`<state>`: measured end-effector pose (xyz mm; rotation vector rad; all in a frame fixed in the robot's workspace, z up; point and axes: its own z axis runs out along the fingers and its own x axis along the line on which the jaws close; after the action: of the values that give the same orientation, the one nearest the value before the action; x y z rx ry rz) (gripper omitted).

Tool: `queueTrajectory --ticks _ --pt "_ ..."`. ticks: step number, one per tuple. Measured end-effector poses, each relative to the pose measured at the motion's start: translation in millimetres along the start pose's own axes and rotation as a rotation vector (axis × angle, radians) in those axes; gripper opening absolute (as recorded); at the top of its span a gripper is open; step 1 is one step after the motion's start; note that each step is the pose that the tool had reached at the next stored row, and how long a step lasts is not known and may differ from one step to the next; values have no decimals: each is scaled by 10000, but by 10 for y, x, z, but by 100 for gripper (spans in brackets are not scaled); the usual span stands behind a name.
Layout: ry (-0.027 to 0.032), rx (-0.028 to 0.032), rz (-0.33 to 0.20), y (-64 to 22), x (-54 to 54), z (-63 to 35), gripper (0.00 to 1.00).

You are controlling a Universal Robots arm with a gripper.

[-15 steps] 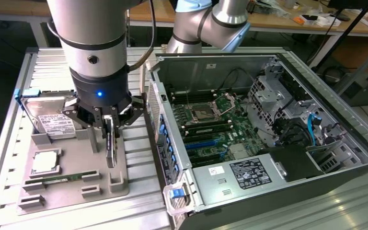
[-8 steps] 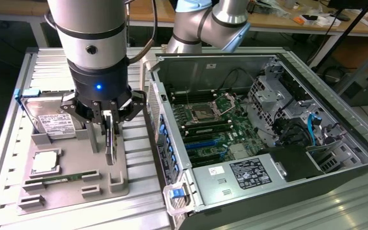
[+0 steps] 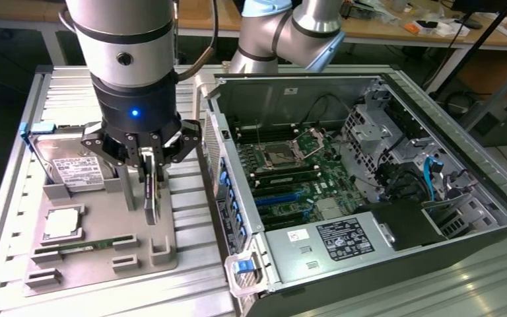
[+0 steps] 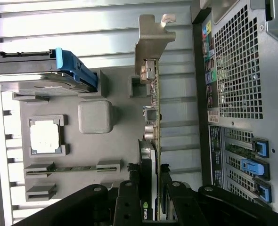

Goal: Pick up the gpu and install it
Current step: 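Pick up the gpu and move the gpu toward the slot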

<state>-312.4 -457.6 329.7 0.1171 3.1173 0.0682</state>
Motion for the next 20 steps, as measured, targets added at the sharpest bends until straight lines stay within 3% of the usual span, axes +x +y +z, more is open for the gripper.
queueTrajectory --ticks 20 --pt "6 26 -1 6 -3 -141 27"
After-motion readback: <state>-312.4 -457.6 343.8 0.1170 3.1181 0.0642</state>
